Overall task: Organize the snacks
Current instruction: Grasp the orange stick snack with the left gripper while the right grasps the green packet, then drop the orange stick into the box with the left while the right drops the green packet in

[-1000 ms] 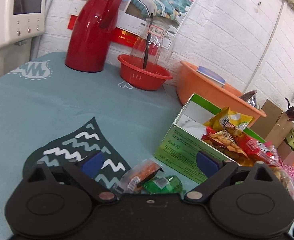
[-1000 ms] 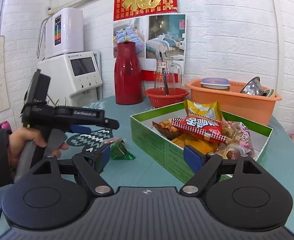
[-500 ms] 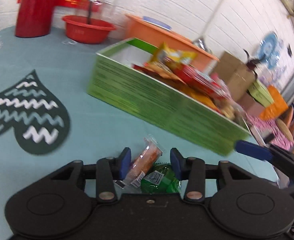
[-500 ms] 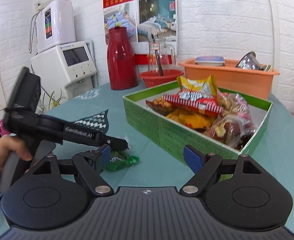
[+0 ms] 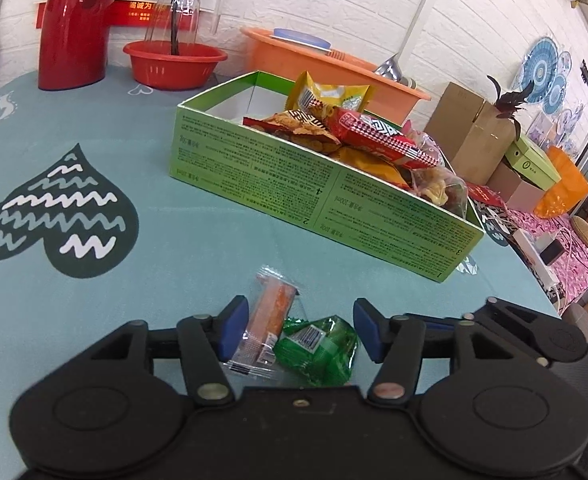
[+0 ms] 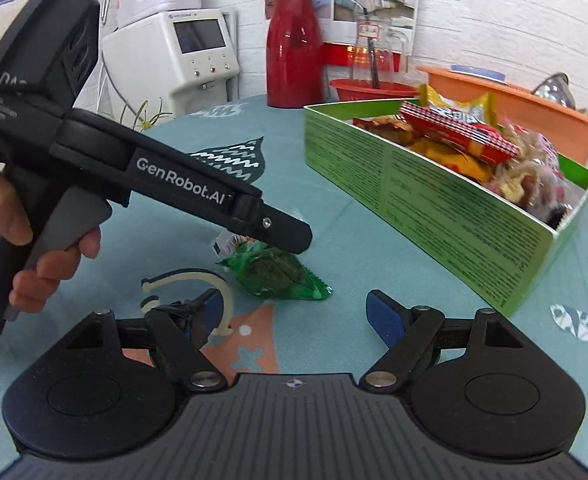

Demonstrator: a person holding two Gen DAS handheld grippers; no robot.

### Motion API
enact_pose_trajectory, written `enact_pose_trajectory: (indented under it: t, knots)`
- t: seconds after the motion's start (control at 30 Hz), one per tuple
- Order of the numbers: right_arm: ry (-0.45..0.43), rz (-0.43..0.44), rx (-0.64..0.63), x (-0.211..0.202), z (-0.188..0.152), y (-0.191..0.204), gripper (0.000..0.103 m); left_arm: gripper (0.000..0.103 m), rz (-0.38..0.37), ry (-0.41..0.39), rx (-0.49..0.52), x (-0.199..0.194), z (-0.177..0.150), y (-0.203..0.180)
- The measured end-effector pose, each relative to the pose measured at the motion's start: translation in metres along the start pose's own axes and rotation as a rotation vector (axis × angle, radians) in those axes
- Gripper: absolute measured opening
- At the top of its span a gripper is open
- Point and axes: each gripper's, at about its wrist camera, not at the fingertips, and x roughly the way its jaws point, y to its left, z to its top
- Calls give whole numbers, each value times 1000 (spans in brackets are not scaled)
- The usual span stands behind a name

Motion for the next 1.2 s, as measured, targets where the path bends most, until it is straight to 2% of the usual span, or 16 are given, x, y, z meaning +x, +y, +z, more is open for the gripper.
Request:
enact_pose_trajectory:
  t: [0.17,0.27,0.37,0.5,0.6,0.63,0.67,0.7,0.83,1.03,1.1,1.13,1.2]
  knots:
    - [4,11,-13,8,4,3,103,83,-21,-4,-15,-13,-3,2]
    - [2,21,-22,12,6,3,103,85,-36,-9,-27,-22,-4,4]
    - [-1,38,-27,17,9,4,103,93,-50,-32,-51,-28,-3,9]
    - [-5,36,-30,24,14,8,103,93,-42,-47,-97,-28,3,21]
    - [-6,32,-48,29,17,10,103,91,-44,-41,-73,-24,4,21]
    - [-1,29,-55,31,18,11,96,90,-43,-38,-64,-22,4,20]
    - [6,26,-60,31,18,11,72,86,-41,-33,-60,-20,4,20]
    - [15,26,-69,31,17,11,72,82,-44,-24,-54,-17,2,20]
    - [22,-7,-114,17,13,11,62,81,-23,5,-30,-1,0,19]
    - [25,-39,-87,0,3,1,62,79,5,-8,-21,11,2,17]
    - [26,-46,-78,-3,1,0,61,66,2,20,19,15,2,12]
    - [26,-51,-71,-4,0,-1,61,72,-3,21,14,15,2,11]
    - [15,-48,-51,-8,0,-4,60,71,-24,1,-2,9,4,9]
